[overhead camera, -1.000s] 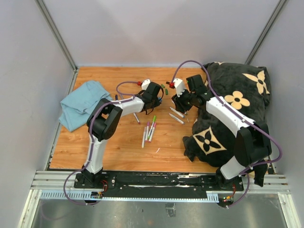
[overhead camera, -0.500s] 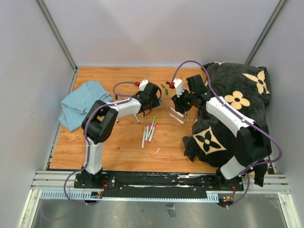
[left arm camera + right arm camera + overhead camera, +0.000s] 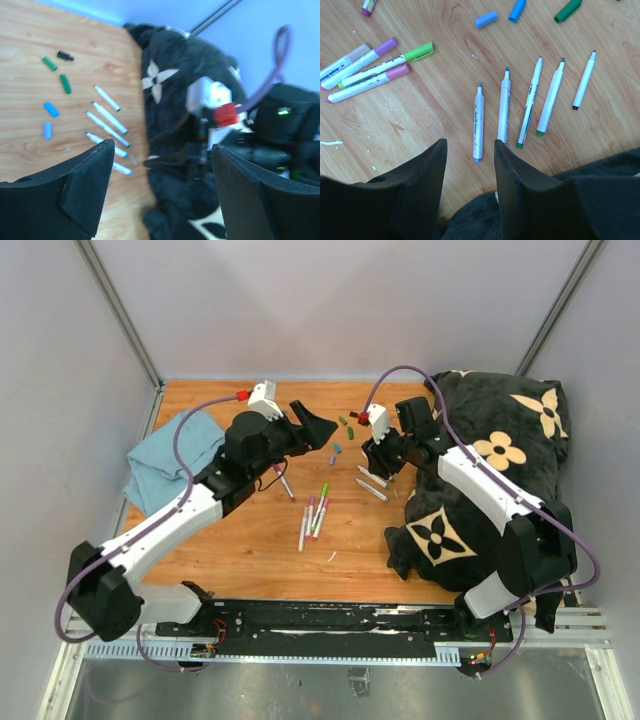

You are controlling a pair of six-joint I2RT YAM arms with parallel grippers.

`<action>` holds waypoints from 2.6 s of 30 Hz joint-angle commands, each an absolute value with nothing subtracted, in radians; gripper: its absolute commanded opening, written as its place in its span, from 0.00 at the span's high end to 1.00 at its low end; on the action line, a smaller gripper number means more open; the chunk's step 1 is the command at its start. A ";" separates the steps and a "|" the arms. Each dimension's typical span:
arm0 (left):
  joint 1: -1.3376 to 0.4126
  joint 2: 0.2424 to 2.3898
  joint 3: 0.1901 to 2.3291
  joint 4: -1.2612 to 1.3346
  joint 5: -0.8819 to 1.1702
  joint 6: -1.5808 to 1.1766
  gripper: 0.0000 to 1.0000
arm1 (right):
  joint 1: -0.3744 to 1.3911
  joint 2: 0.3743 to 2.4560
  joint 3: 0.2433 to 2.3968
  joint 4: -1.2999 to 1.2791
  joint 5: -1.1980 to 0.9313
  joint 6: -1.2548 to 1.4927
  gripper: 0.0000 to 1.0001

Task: Open the pen caps
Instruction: Place the pen cap at the center of the board, then pick up the pen from the center of the board.

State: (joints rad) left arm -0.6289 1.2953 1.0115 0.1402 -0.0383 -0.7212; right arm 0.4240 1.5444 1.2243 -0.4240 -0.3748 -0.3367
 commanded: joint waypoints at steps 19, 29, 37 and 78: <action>-1.006 1.178 1.416 -0.102 -0.299 -0.784 0.01 | 0.408 1.477 1.228 -0.448 -0.406 -0.350 0.54; -1.038 1.031 1.150 0.003 -0.471 -0.513 0.01 | 0.407 1.346 1.227 -0.488 -0.491 -0.373 0.52; -1.037 0.734 0.579 0.248 -0.405 -0.326 0.01 | 0.367 1.180 1.074 -0.405 -0.575 -0.425 0.48; -1.037 0.988 0.370 0.298 -0.505 -0.220 0.01 | 0.350 1.201 1.032 -0.386 -0.711 -0.443 0.46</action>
State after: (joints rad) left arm -1.0317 0.9680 0.3367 0.2886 -0.4980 -0.2214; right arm 0.3653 1.1900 1.0420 -0.3965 -0.7067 -0.4255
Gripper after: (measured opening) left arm 0.992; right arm 0.537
